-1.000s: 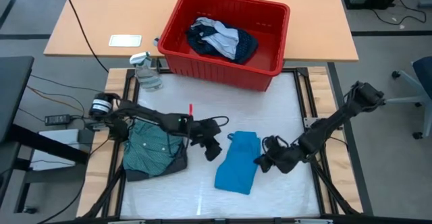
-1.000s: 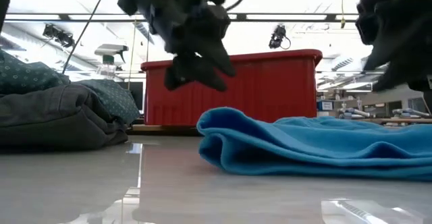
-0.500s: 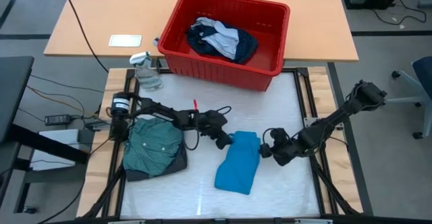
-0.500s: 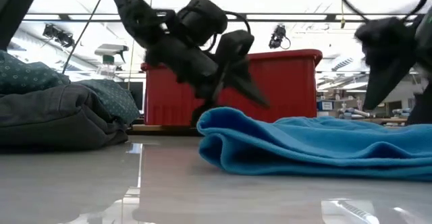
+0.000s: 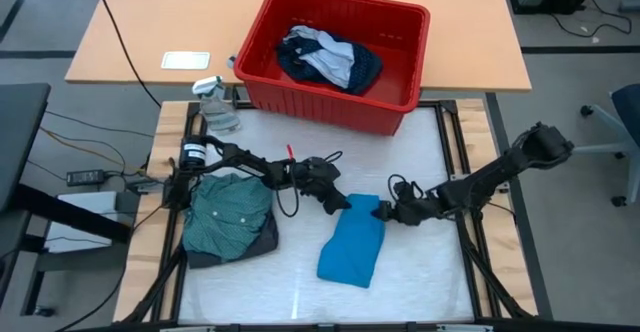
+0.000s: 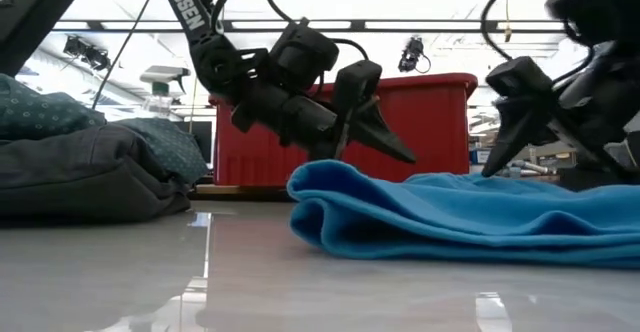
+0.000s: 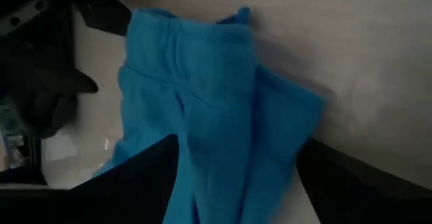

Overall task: Fold laundry
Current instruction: Fold the light blue shorts

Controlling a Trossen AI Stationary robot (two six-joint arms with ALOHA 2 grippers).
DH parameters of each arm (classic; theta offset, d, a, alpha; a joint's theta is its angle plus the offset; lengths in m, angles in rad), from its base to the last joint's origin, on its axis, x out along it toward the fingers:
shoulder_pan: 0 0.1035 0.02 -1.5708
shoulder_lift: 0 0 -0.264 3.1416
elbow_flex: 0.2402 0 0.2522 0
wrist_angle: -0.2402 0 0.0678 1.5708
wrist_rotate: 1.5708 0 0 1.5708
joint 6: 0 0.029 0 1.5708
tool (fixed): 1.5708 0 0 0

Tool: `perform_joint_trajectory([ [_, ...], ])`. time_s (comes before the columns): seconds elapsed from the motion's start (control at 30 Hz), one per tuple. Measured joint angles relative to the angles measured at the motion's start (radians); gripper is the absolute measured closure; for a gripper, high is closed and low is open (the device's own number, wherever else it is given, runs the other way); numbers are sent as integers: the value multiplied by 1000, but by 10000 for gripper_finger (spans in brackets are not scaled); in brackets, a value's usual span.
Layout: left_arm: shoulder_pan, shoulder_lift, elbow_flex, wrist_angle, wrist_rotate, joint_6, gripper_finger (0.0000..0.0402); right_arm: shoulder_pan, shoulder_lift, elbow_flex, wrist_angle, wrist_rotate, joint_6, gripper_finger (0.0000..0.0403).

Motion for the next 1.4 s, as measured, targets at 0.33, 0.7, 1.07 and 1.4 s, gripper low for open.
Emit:
perform_joint_trajectory([
  [0.33,-5,5,-1,5,10,104,262,-138,158,0,279,-145,-164,220],
  [0.7,14,-190,-8,-96,53,145,387,-151,42,78,331,-204,-562,378],
  [1.07,0,-648,-1,-273,-120,476,387,-103,-121,559,-231,127,-1458,378],
  [1.4,-241,-510,-12,-555,-302,433,388,47,93,472,-218,1,-1142,378],
])
